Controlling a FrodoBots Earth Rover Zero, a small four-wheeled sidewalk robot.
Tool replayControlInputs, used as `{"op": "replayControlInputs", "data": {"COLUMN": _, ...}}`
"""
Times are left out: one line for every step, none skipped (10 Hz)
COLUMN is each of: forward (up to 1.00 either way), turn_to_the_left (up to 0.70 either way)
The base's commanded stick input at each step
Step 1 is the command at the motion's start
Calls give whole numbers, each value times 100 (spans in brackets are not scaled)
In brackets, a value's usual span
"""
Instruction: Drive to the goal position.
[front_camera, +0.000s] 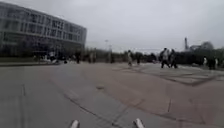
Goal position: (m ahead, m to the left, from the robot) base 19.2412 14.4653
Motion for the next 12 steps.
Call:
{"op": "replayControlInputs", "data": {"forward": 100, "turn_to_the_left": 0}}
{"op": "replayControlInputs", "data": {"forward": 100, "turn_to_the_left": 0}}
{"op": "replayControlInputs", "data": {"forward": 100, "turn_to_the_left": 0}}
{"op": "replayControlInputs", "data": {"forward": 100, "turn_to_the_left": 0}}
{"op": "replayControlInputs", "data": {"forward": 100, "turn_to_the_left": 0}}
{"op": "replayControlInputs", "data": {"forward": 100, "turn_to_the_left": 0}}
{"op": "replayControlInputs", "data": {"forward": 100, "turn_to_the_left": 0}}
{"op": "replayControlInputs", "data": {"forward": 100, "turn_to_the_left": 0}}
{"op": "replayControlInputs", "data": {"forward": 100, "turn_to_the_left": 0}}
{"op": "replayControlInputs", "data": {"forward": 100, "turn_to_the_left": 0}}
{"op": "replayControlInputs", "data": {"forward": 100, "turn_to_the_left": 0}}
{"op": "replayControlInputs", "data": {"forward": 100, "turn_to_the_left": 0}}
